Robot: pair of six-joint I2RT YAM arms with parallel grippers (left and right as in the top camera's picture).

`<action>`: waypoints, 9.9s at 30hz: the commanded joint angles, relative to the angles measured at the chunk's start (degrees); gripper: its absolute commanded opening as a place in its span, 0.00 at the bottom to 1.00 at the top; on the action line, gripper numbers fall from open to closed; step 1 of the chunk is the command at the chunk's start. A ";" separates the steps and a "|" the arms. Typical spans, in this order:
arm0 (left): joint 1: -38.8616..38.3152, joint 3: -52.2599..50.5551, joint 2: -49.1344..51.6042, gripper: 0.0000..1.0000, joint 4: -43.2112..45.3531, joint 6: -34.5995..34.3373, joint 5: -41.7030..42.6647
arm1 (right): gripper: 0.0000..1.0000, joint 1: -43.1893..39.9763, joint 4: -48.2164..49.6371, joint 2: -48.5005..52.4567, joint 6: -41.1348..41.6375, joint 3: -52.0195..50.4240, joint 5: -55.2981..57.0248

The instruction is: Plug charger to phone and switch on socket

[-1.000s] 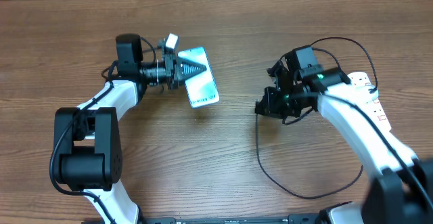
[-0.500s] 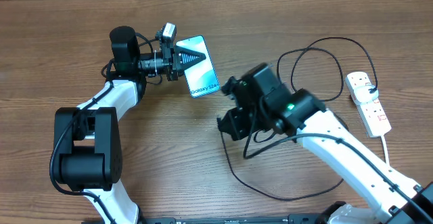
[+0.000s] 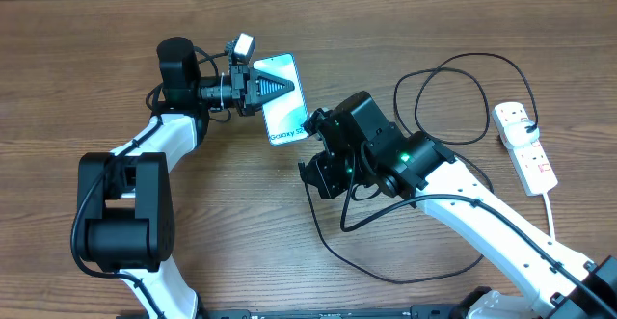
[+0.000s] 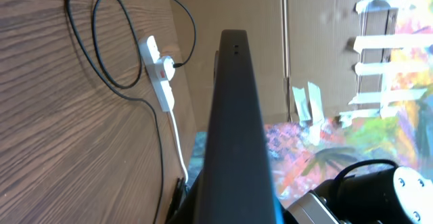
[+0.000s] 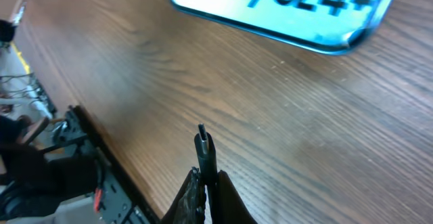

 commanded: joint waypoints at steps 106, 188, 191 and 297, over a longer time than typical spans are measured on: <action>3.32 0.57 -0.42 0.04 27.43 -15.21 5.38 | 0.04 -1.07 -9.49 0.35 -4.50 3.72 -18.53; 5.11 0.52 -0.42 0.04 27.36 -13.62 5.75 | 0.45 -7.32 6.82 22.60 42.71 -4.24 30.80; 5.11 0.52 -0.42 0.04 27.36 -13.62 5.75 | 0.34 -7.15 6.64 23.15 42.73 -4.24 30.84; 6.78 0.59 -0.44 0.04 60.89 -50.51 -0.02 | 0.04 -10.86 25.62 10.58 -1.57 0.81 -42.53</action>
